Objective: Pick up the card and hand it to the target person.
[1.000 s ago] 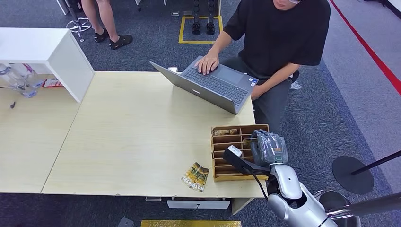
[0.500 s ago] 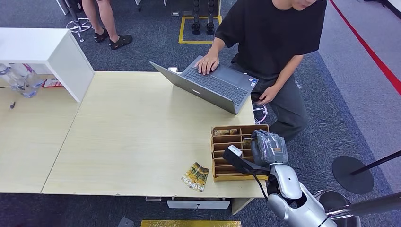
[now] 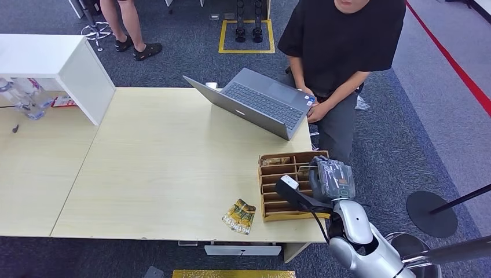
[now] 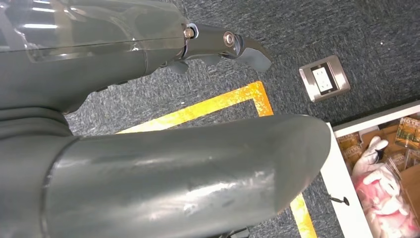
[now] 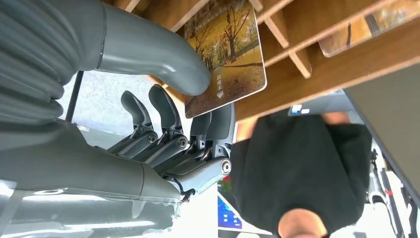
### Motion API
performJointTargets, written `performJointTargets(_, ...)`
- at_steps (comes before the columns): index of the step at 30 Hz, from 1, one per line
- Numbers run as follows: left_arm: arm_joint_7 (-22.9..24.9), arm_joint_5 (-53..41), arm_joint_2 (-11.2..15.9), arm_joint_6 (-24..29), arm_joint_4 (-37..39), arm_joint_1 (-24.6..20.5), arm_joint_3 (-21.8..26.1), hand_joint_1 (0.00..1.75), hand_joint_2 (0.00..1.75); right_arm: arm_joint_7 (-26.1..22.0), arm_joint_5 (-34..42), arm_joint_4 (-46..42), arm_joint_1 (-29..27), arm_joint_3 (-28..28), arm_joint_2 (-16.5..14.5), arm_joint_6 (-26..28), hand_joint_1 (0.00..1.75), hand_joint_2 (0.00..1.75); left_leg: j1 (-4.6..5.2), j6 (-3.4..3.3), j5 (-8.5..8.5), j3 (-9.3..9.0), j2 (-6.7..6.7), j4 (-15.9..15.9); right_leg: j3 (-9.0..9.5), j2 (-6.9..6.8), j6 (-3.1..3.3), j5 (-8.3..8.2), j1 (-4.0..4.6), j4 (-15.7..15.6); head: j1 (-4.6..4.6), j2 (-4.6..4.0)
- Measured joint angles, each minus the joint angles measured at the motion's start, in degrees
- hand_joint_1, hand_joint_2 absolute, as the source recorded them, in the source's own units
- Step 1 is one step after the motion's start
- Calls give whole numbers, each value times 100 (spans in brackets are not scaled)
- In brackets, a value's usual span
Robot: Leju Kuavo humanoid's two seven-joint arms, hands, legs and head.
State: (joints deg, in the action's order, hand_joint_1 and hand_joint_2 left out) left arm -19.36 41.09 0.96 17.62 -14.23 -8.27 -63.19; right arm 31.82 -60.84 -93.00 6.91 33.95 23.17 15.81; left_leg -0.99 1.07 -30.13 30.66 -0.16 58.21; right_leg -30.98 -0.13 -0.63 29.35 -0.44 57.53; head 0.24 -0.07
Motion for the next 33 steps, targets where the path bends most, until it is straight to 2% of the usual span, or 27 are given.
performJointTargets(18, -50, 0, 5, 49, 0, 13, 0, 0, 0, 84, -127, -707, -84, -252, 144, 47, 140, 175, 0, 0, 0, 0, 1, 1, 0, 0, 0, 0, 0, 0, -1, 0)
performJointTargets(33, -54, 0, 5, 51, 0, 18, 0, 0, 0, 86, -139, -898, -110, -317, 181, 54, 143, 175, 0, 0, 0, 0, 1, 1, 0, 0, 0, 0, 0, 0, -1, 0)
